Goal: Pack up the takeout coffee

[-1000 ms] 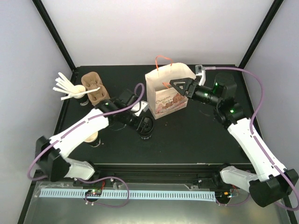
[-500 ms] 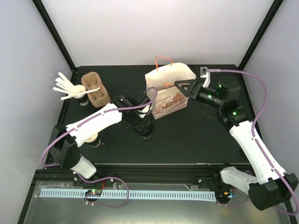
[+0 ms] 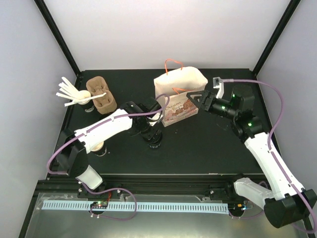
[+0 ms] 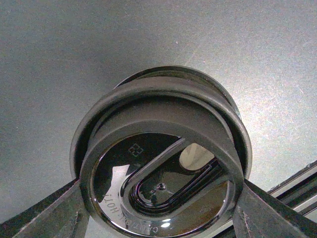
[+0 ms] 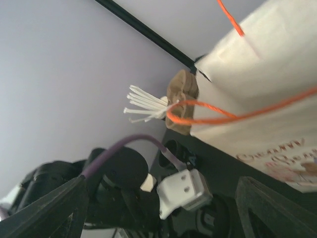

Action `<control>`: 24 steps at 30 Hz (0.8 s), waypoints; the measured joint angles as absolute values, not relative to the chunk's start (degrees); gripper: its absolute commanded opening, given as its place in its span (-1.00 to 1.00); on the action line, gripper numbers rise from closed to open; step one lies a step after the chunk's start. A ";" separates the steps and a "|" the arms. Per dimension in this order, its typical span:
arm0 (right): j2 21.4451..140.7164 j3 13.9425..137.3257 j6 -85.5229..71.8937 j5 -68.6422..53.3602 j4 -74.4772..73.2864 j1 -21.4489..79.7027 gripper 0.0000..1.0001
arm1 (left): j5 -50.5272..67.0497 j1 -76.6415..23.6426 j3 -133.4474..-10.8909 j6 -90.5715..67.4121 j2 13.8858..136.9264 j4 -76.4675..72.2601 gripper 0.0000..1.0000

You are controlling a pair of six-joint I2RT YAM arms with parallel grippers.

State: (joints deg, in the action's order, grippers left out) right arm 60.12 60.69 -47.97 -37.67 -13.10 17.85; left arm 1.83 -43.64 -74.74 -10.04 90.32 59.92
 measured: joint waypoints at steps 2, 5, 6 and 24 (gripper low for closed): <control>58.52 59.24 -46.68 -37.26 -14.96 17.85 0.67 | 2.02 -43.64 -74.76 -9.87 90.87 59.79 0.48; 55.83 57.25 -44.86 -36.42 -17.72 17.85 0.67 | 2.37 -43.64 -74.76 -9.56 91.66 59.51 0.48; 55.13 56.88 -44.34 -36.16 -18.50 17.85 0.67 | 2.50 -43.64 -74.76 -9.45 91.77 59.46 0.48; 51.68 41.63 -30.35 -31.97 -28.67 17.87 0.65 | 2.42 -44.38 -75.33 -8.10 94.63 58.52 0.51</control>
State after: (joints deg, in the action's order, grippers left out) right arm 51.68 41.63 -30.35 -31.97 -28.67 17.87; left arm 2.42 -44.38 -75.33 -8.10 94.63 58.52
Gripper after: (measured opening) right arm 0.831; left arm 0.758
